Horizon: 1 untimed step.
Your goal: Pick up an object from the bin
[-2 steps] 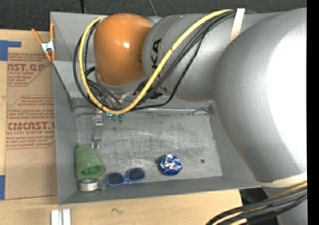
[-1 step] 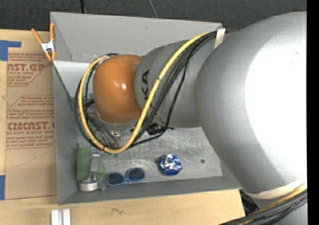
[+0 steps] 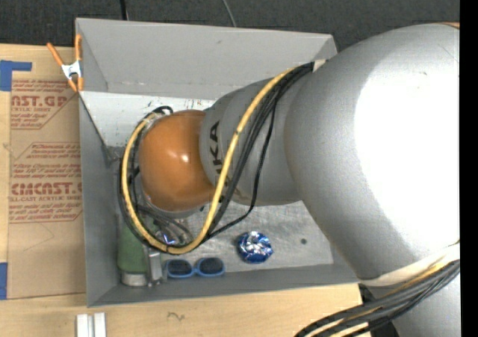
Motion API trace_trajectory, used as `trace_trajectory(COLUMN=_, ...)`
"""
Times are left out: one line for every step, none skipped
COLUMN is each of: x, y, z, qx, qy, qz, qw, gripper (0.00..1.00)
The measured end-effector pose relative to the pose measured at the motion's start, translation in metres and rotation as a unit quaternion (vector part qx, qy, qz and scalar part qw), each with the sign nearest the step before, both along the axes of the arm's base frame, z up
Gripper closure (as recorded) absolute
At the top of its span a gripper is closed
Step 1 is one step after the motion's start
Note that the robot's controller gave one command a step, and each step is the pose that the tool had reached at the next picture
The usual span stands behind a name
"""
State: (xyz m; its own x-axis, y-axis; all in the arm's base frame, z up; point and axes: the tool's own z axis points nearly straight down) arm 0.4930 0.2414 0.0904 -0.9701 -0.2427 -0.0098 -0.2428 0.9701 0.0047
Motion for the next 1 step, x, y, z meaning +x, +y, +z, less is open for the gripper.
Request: trace_trajectory(x=-0.003, y=-0.0146, z=0.0076, qx=-0.001, qy=-0.0049, qz=0.174, qw=0.9847, gripper=0.0)
